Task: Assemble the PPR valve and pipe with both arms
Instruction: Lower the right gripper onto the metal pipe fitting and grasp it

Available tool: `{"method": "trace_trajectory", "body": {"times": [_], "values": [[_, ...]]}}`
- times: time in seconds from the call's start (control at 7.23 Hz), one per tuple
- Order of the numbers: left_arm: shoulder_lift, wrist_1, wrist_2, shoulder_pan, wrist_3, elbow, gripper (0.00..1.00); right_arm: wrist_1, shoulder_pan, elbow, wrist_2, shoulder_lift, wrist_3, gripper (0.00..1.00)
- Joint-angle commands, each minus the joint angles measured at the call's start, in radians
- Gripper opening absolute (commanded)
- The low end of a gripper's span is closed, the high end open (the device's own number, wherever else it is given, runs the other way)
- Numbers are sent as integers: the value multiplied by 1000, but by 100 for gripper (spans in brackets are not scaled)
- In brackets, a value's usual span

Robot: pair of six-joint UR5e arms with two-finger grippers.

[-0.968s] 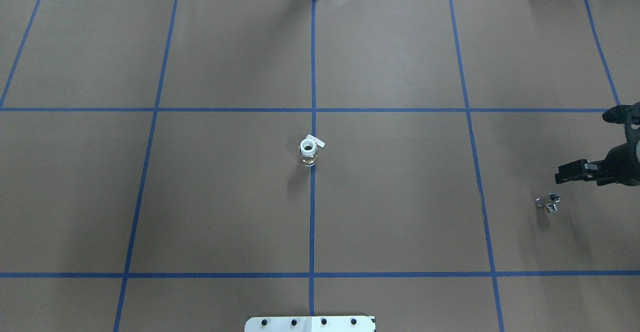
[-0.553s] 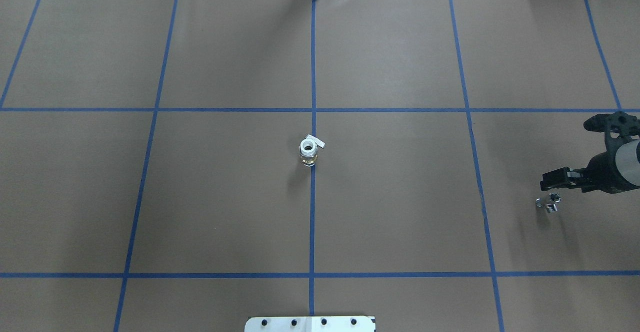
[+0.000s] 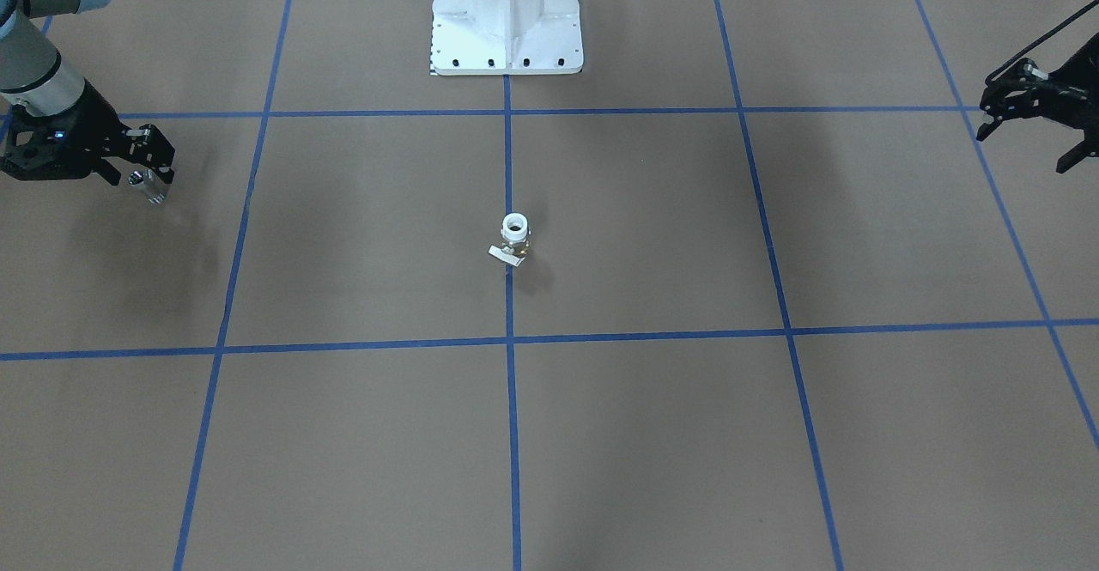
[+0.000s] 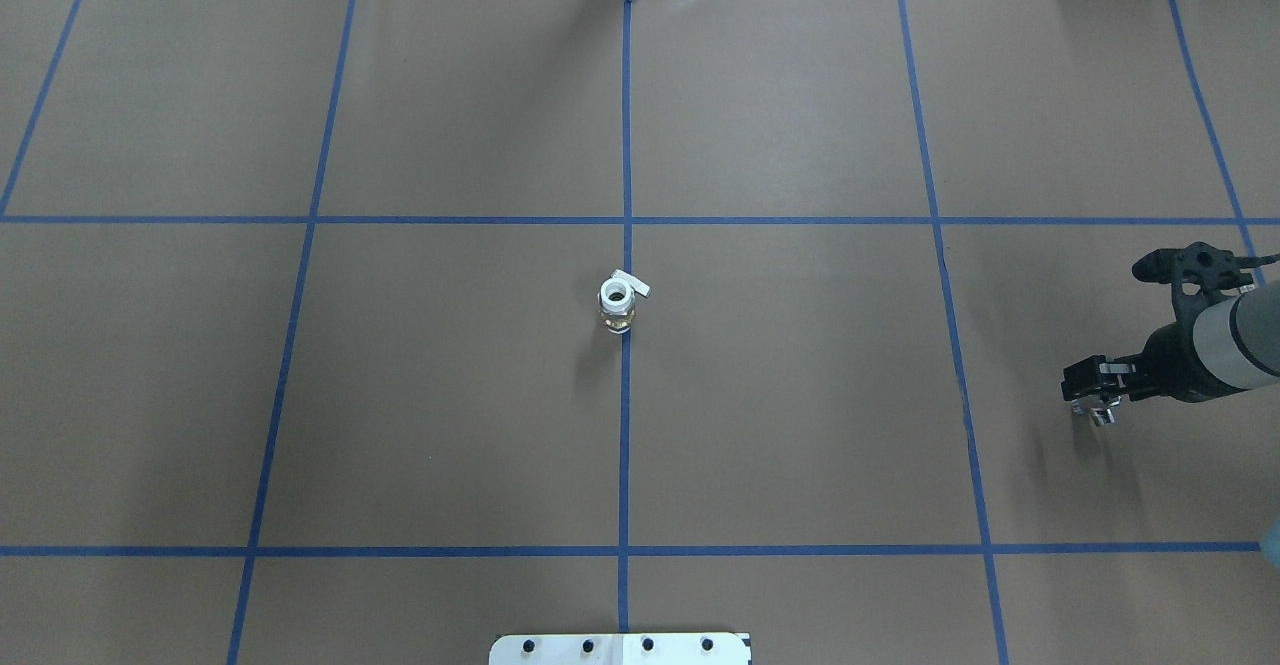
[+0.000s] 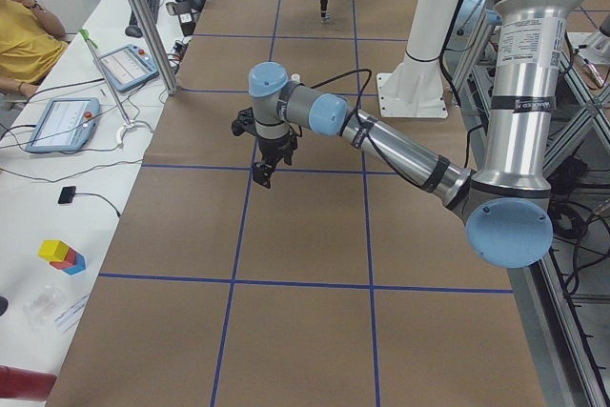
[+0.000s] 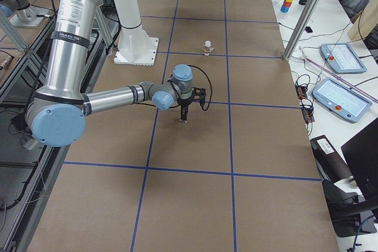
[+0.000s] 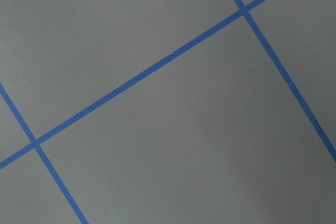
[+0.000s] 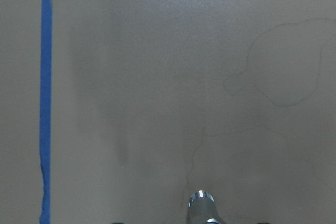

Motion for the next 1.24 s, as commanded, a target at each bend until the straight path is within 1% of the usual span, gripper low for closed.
{"method": "trace_trajectory", "body": {"times": [0.0, 0.14, 0.28, 0.41, 0.55, 0.83, 0.97, 1.11], "values": [[-1, 0, 0, 0, 0, 1, 100, -2, -14, -17, -23, 6, -2, 74], [-1, 0, 0, 0, 0, 2, 100, -3, -14, -21, -25, 5, -3, 71], [-1, 0, 0, 0, -2, 2, 100, -9, -14, -23, -24, 5, -2, 56], [-1, 0, 0, 2, -2, 2, 100, -9, -12, -23, -22, 3, -2, 20], [-1, 0, 0, 2, -3, 2, 100, -9, -12, -20, -13, 5, -2, 0], [1, 0, 0, 2, -2, 1, 100, -12, 20, 12, 7, 9, -2, 0], [1, 6, 2, 0, -14, 2, 100, -23, 31, 29, 48, 18, 0, 0], [13, 6, 6, -15, -53, 7, 100, -116, 63, 42, 73, 105, 0, 0]]}}
